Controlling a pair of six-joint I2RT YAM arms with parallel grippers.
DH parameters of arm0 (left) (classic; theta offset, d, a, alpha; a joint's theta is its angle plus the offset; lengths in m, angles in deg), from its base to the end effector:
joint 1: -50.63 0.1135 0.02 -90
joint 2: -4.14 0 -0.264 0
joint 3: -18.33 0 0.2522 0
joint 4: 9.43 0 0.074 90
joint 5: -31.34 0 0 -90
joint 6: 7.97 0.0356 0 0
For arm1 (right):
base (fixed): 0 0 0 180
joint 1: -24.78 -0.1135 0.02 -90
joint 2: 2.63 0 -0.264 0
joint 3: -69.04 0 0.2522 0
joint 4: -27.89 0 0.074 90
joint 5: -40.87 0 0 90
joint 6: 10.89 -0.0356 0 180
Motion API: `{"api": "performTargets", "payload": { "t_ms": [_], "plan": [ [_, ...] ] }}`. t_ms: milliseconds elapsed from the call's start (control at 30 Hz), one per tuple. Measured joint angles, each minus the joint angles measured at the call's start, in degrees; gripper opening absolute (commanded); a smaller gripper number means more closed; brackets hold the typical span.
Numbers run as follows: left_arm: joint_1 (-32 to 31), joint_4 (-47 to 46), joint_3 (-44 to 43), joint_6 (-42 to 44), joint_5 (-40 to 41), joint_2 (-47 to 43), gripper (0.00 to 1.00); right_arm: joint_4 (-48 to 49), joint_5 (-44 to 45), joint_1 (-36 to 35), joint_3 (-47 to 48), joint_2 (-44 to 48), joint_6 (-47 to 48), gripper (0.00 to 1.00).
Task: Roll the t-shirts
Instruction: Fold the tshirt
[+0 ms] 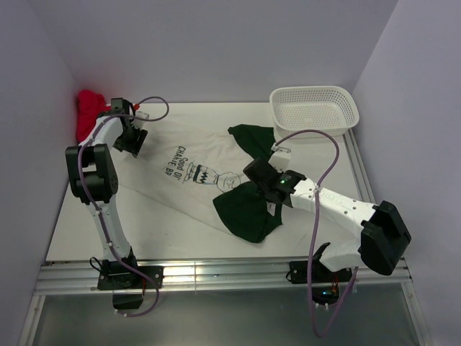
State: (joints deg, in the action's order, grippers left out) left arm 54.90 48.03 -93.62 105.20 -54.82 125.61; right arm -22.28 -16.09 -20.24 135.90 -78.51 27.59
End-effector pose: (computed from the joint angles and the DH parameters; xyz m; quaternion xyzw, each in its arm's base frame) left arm 0.4480 0.0358 0.1962 0.1542 0.9671 0.0792 0.1859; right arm 0.1960 0.1687 0.2408 0.1278 0.9185 0.0076 0.3741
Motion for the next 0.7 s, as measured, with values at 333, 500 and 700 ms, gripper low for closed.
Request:
{"api": "performTargets", "payload": {
  "t_ms": [333, 500, 700],
  "plan": [
    [-0.02, 0.74, 0.46, 0.04, -1.95, -6.75, 0.66, 3.74, -1.55, -9.77, 6.21, -6.97, 3.63, 0.00],
    [-0.02, 0.81, 2.71, 0.13, -3.21, -9.09, 0.65, 3.82, -2.43, -19.71, 10.60, -15.34, 2.19, 0.00],
    [-0.02, 1.55, 5.31, 0.74, -4.04, -9.16, 0.65, 2.36, -4.33, -24.09, 6.05, -16.72, -2.34, 0.00]
  ]
}}
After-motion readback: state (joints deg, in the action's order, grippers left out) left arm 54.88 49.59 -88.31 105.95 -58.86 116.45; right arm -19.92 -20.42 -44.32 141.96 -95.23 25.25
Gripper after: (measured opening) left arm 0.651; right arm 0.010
